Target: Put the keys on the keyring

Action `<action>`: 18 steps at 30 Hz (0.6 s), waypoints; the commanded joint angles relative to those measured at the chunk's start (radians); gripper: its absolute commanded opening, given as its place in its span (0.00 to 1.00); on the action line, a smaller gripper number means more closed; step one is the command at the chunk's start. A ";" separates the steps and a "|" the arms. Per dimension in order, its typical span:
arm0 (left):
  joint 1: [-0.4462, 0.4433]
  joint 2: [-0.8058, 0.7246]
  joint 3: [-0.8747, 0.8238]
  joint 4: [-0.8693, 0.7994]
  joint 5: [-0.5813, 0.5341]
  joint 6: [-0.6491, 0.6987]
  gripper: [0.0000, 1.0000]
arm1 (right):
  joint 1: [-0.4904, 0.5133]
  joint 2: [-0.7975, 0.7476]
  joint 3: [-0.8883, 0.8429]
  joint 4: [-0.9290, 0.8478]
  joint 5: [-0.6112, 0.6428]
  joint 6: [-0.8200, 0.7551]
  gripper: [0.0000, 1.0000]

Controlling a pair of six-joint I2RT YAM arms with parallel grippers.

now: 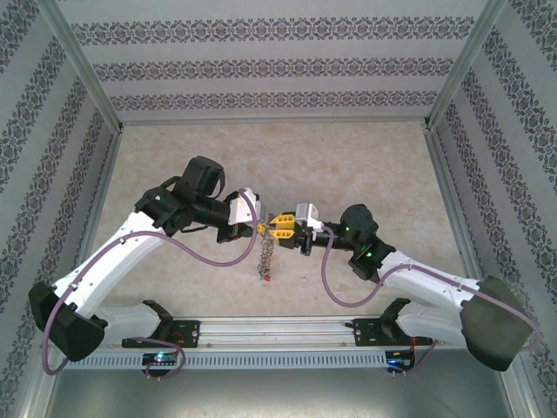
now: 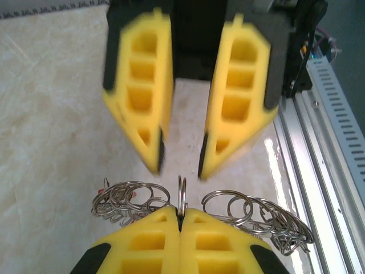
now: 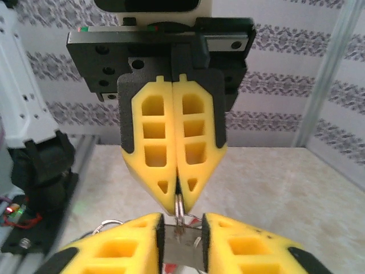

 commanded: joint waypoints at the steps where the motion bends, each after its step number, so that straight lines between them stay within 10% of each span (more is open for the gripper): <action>1: 0.003 0.016 0.065 -0.106 -0.073 0.045 0.00 | 0.008 -0.063 0.052 -0.184 0.068 -0.141 0.28; 18: -0.036 0.206 0.283 -0.411 -0.198 0.026 0.00 | 0.033 0.073 0.138 -0.266 0.036 -0.081 0.32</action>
